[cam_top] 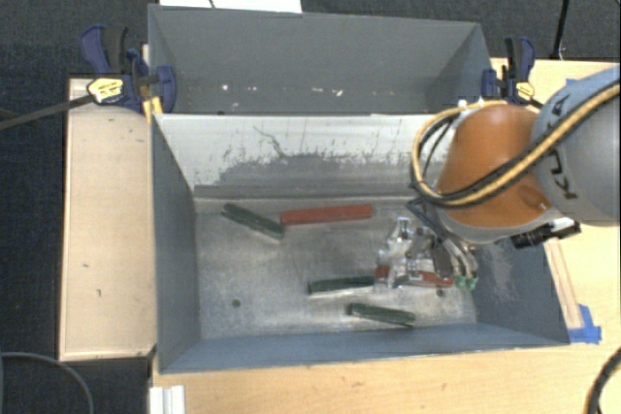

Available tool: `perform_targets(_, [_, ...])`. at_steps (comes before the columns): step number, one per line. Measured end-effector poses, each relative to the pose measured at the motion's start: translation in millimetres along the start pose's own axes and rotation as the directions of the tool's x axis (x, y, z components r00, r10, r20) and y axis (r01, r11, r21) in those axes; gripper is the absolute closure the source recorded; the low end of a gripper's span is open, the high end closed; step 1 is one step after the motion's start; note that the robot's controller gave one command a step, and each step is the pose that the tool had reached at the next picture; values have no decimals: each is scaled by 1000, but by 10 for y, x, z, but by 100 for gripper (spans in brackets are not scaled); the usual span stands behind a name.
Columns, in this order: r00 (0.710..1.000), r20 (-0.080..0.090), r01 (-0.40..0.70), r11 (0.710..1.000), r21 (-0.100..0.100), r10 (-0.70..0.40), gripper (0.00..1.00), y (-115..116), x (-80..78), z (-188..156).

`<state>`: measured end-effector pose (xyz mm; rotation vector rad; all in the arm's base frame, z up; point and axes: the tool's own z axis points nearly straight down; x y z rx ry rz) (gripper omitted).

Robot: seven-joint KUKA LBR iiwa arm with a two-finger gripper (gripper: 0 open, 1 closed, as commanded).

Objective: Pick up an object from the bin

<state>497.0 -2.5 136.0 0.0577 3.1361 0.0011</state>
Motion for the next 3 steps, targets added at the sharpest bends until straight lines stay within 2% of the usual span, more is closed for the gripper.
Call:
perform_targets(1, [1000, -3, 9, 1000, 1, -9, 100, 1, -29, -87])
perform_targets(2, [1000, -7, 17, 1000, 0, -17, 100, 14, -49, -572])
perform_targets(3, [1000, -4, 20, 1000, 0, -20, 100, 19, -141, -1107])
